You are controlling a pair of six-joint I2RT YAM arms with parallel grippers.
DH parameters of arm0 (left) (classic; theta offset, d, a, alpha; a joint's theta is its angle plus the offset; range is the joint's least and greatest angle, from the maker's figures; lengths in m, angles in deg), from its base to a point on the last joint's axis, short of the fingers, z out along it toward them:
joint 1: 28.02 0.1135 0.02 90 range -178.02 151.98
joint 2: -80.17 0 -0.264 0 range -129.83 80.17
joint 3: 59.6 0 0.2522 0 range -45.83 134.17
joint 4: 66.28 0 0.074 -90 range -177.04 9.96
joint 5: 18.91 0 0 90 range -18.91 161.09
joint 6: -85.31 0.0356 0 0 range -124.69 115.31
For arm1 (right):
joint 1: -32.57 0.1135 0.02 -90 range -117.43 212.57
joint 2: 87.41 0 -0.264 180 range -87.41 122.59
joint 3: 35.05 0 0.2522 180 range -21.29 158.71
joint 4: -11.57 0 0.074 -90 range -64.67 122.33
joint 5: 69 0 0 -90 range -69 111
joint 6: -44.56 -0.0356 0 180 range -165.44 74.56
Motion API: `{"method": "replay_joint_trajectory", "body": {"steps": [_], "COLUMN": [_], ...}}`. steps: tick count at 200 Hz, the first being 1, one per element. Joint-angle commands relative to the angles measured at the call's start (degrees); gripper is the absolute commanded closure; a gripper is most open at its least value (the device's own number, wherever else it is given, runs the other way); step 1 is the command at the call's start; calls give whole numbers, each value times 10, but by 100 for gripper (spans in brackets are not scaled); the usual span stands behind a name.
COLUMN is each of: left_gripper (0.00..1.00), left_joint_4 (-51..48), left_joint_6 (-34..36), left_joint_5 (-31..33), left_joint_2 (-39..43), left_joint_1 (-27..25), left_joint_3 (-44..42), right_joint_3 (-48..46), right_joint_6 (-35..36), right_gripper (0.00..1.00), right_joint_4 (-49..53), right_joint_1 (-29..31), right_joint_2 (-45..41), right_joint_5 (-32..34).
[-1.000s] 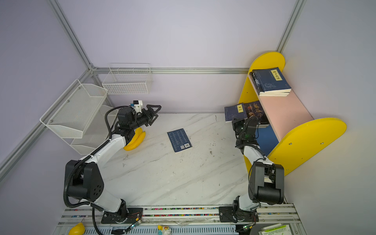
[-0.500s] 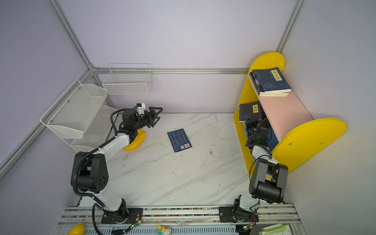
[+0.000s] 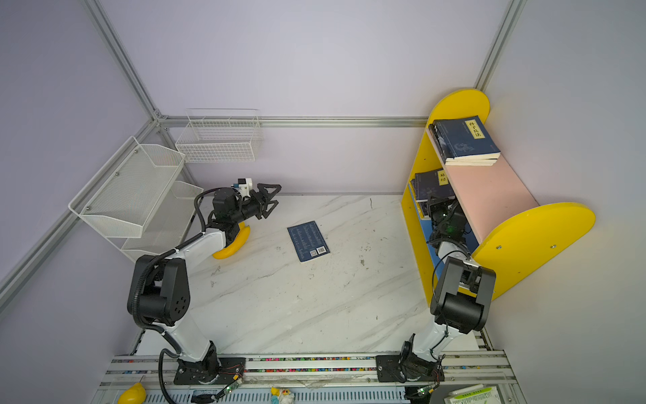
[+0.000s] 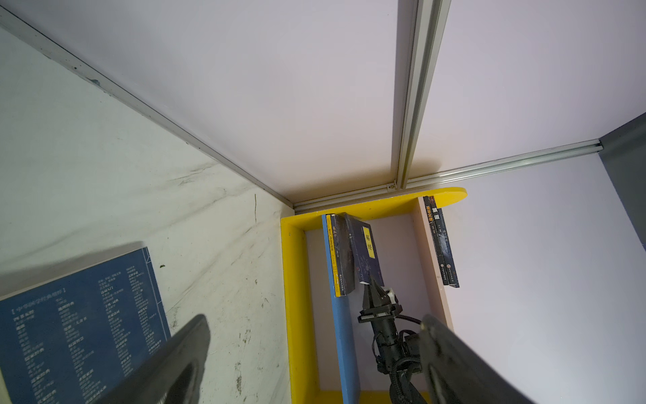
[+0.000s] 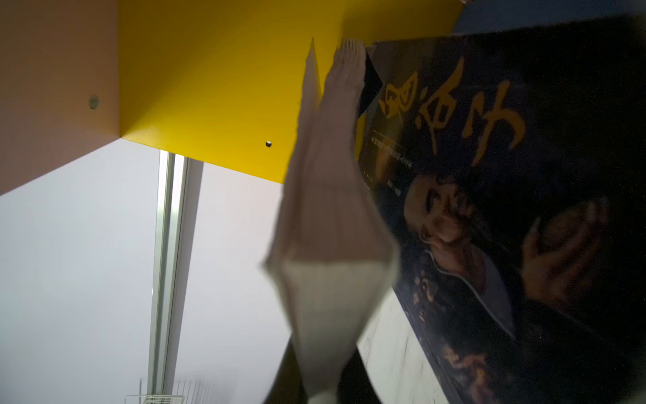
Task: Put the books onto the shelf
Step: 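Lower the paperback onto the dark portrait-cover book with the right gripper, then press the paperback flat on the stack with the right gripper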
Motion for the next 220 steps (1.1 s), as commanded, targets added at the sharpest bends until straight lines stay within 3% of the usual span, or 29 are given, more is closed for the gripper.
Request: {"method": "replay_joint_trajectory", "body": {"steps": [1, 51, 102, 167, 220], "left_gripper": [9, 9, 10, 11, 11], "left_joint_4": [44, 44, 48, 46, 46], "left_joint_6": [-14, -15, -25, -29, -30], "left_joint_5": [-16, -15, -16, -15, -12], "left_joint_2": [-10, -14, -25, -18, -17], "left_joint_1": [6, 6, 5, 5, 4], "left_joint_3": [-18, -16, -10, -19, -27], "right_joint_3": [36, 76, 85, 89, 63], "right_joint_6": [-5, 11, 52, 37, 33], "right_gripper": [100, 100, 100, 100, 100], "right_joint_4": [-50, -9, 87, 73, 90], "right_joint_1": [-11, -16, -15, -15, -15], "right_joint_2": [32, 70, 61, 77, 40], "right_joint_5": [-31, -62, 10, 25, 50]}}
